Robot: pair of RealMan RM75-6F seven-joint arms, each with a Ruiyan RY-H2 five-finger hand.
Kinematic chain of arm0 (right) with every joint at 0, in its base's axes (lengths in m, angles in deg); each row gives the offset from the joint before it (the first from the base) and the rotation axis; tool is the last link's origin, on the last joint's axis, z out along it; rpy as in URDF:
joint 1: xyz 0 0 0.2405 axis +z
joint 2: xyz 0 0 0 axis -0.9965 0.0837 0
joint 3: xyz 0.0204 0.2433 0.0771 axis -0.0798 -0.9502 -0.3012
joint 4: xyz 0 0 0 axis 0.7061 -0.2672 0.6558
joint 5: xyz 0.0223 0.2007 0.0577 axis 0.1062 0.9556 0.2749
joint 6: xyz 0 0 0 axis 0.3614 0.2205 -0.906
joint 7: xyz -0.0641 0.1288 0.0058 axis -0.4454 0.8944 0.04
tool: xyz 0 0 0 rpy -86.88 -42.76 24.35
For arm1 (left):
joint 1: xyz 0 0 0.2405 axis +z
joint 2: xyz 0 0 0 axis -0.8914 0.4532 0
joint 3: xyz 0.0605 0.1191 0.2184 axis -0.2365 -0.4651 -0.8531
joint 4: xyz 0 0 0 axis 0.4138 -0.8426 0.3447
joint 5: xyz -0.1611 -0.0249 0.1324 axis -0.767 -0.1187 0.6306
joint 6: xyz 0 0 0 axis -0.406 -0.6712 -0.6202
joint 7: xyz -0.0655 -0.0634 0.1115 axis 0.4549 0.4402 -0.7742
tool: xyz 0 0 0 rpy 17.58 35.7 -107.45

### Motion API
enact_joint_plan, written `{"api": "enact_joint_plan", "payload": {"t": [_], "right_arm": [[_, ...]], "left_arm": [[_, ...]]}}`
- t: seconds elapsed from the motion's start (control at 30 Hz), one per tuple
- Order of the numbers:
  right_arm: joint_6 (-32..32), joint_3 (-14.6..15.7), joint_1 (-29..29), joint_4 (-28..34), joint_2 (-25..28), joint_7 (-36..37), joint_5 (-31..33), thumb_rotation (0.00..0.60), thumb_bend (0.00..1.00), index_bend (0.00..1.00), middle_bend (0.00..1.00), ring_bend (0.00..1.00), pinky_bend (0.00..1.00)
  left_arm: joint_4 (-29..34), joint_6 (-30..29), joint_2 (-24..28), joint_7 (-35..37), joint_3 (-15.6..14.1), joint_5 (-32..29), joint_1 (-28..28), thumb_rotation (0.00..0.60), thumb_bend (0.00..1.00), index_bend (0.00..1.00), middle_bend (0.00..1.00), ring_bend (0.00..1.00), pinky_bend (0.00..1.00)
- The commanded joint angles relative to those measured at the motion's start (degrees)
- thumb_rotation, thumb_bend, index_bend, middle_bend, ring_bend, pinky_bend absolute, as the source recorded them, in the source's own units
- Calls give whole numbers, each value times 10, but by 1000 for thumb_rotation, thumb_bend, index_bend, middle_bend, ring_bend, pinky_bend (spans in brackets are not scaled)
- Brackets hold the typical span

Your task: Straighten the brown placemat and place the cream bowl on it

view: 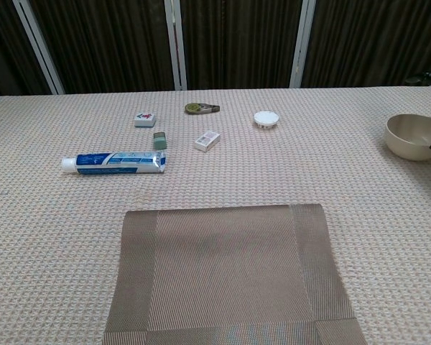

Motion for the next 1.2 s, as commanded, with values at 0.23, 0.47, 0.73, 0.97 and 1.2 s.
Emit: {"api": "enact_joint_plan", "payload": {"t": [0.23,0.47,0.73,0.97,1.2], "right_arm": [[186,44,-119,274,184,4,-68,600,0,0,0,0,0],[268,72,-192,373,245,6,-83,600,0,0,0,0,0],[314,93,-248,458,251,-43,-69,600,0,0,0,0,0],[332,90,-263,461,234,-75,-67,600,0,0,0,0,0],[325,89,-264,453,231,-87,-65,600,0,0,0,0,0]], "left_arm": [[3,23,-1,11,-32,77,-12,600,0,0,0,0,0],[-28,67,-25,44,-86,231,-55,600,12,42,0,0,0],[-121,113,-83,134,-141,388,-131,600,199,282,0,0,0],[-215,118,-150,162,-164,420,-151,600,251,356,0,0,0],[-297,100,-197,177,-188,437,-147,600,255,366,0,0,0]]}}
